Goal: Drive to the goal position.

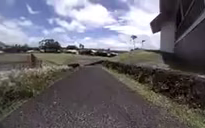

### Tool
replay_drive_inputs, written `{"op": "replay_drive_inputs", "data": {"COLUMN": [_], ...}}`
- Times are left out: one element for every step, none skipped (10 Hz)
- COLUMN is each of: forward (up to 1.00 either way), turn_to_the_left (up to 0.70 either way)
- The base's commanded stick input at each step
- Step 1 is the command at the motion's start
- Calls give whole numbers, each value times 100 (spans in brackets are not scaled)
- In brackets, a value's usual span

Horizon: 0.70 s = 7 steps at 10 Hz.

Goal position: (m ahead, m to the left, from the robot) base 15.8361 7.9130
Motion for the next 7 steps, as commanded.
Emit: {"op": "replay_drive_inputs", "data": {"forward": [70, 70, 70, 70, 70, 70, 70], "turn_to_the_left": [0, 2, 1, 1, 2, 2, 3]}}
